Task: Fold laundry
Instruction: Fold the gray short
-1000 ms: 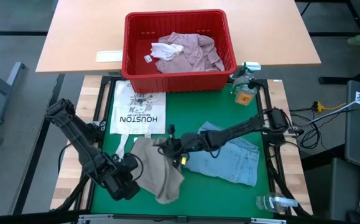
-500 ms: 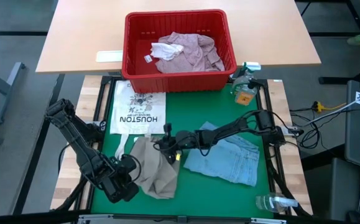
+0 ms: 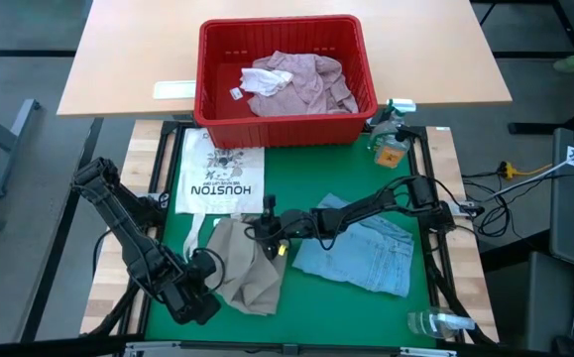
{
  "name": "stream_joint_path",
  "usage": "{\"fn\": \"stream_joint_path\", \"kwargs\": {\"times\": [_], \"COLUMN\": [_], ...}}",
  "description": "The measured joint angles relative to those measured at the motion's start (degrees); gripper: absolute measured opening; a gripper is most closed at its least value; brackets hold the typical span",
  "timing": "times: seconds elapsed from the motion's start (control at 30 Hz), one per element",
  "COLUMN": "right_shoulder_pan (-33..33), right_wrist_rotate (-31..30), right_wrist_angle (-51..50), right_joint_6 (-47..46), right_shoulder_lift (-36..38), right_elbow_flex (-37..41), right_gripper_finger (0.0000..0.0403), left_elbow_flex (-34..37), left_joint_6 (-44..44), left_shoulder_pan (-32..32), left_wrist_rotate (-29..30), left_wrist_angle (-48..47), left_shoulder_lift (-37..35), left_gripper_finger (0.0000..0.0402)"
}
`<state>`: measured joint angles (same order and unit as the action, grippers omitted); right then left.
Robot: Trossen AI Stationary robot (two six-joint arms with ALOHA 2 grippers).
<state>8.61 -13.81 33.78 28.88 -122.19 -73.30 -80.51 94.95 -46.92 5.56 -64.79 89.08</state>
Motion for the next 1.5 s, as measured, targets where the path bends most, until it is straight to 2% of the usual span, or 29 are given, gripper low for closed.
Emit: {"fn": "stream_joint_path", "kwargs": {"times": [0.2,0.43,0.53,0.8,1.0,1.07,1.17,1.27,1.5], "right_shoulder_pan": [-0.01,-0.07,-0.37,-0.71,-1.36,-1.61,-1.63,-1.52,-1.52], "right_wrist_rotate": [-3.83,-4.06,-4.01,-6.59,-6.79,-7.18,-7.21,-7.18,-5.46], "right_wrist_angle": [-0.8,-0.83,-0.89,-0.87,-0.85,-0.87,-0.87,-0.89,-1.41], "right_joint_6": [0.02,0.02,0.02,0.0,0.04,0.04,0.03,0.02,0.01], "right_shoulder_lift": [0.0,0.0,0.0,0.0,0.02,0.02,0.04,0.04,0.04], "right_elbow_flex": [0.0,0.0,0.0,0.0,0.0,0.0,0.0,0.0,0.0], "right_gripper_finger": [0.0021,0.0027,0.0054,0.017,0.0213,0.0218,0.0221,0.0221,0.0221], "left_elbow_flex": [0.0,0.03,0.04,0.07,0.07,0.07,0.07,0.07,0.07], "left_joint_6": [1.45,0.74,0.88,-0.47,-7.09,-8.03,-8.15,-7.76,-7.05], "left_shoulder_pan": [-0.19,-0.24,-0.24,-0.84,-1.56,-1.31,-0.45,0.54,3.22], "left_wrist_rotate": [0.07,3.62,4.42,4.81,17.08,18.92,17.6,13.58,5.69], "left_wrist_angle": [0.01,2.19,5.09,20.42,26.97,27.18,27.38,27.51,26.36], "left_shoulder_lift": [0.0,0.07,0.18,0.98,4.83,6.62,9.27,11.07,12.55], "left_gripper_finger": [0.0002,0.0002,0.0002,0.0002,0.0002,0.0002,0.0003,0.0015,0.01]}}
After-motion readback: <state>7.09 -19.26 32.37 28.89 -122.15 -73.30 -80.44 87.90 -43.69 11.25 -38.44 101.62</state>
